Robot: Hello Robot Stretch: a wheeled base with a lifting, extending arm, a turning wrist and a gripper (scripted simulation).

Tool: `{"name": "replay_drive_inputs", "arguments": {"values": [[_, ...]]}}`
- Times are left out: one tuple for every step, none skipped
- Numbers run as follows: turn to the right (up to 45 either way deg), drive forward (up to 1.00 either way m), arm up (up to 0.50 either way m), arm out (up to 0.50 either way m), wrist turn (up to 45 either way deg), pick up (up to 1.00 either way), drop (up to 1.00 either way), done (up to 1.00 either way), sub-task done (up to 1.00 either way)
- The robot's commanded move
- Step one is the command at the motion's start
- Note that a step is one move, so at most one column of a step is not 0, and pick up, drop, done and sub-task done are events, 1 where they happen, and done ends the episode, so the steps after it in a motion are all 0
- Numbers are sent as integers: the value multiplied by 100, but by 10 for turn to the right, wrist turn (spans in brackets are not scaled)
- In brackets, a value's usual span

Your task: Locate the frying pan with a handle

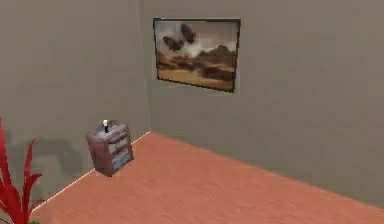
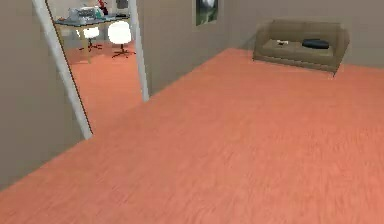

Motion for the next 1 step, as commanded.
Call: {"name": "replay_drive_inputs", "arguments": {"values": [[450,0,0,0,0,0,0,0,0]]}}
